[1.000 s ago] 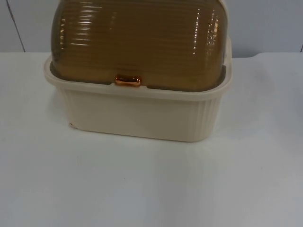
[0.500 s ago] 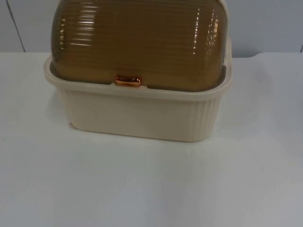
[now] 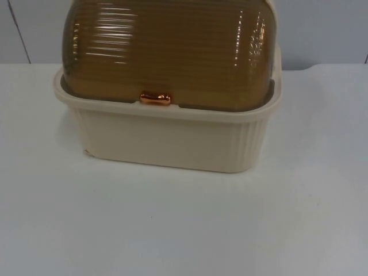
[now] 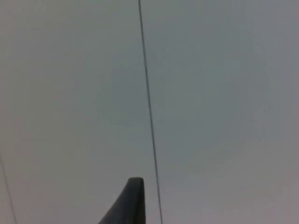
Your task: Open the box lid with the left hand, place the block into the box with the right hand, then close the box lid with the left hand.
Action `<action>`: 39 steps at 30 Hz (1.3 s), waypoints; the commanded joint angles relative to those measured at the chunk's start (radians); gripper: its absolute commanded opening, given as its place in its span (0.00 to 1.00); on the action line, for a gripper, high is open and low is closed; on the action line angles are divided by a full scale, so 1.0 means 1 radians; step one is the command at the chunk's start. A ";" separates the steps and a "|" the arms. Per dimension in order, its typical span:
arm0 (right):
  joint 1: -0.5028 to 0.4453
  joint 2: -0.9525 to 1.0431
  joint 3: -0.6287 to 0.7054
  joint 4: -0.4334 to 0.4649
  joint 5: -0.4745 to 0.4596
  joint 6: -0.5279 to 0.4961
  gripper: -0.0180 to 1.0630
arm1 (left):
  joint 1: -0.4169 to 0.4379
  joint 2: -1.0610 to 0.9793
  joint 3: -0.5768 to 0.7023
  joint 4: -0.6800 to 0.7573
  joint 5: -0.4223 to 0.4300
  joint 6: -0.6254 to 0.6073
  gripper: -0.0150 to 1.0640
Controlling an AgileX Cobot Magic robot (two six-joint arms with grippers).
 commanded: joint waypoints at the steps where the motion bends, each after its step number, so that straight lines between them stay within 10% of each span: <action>1: 0.002 -0.068 -0.006 -0.011 -0.016 -0.042 0.98 | 0.005 -0.063 -0.009 -0.005 0.023 0.029 0.99; 4: -0.002 -0.128 -0.032 -0.011 0.071 -0.080 0.98 | 0.005 -0.135 -0.079 -0.152 0.194 0.216 0.99; 11: -0.002 -0.257 -0.167 -0.030 0.260 -0.101 0.98 | 0.097 -0.229 -0.251 -0.412 0.303 0.472 0.99; 27: -0.002 -0.386 -0.263 -0.008 0.451 -0.093 0.98 | 0.144 -0.410 -0.294 -0.537 0.330 0.534 0.99; 39: 0.000 -0.524 0.001 0.074 0.483 -0.088 0.98 | 0.144 -0.573 -0.060 -0.592 0.412 0.547 0.99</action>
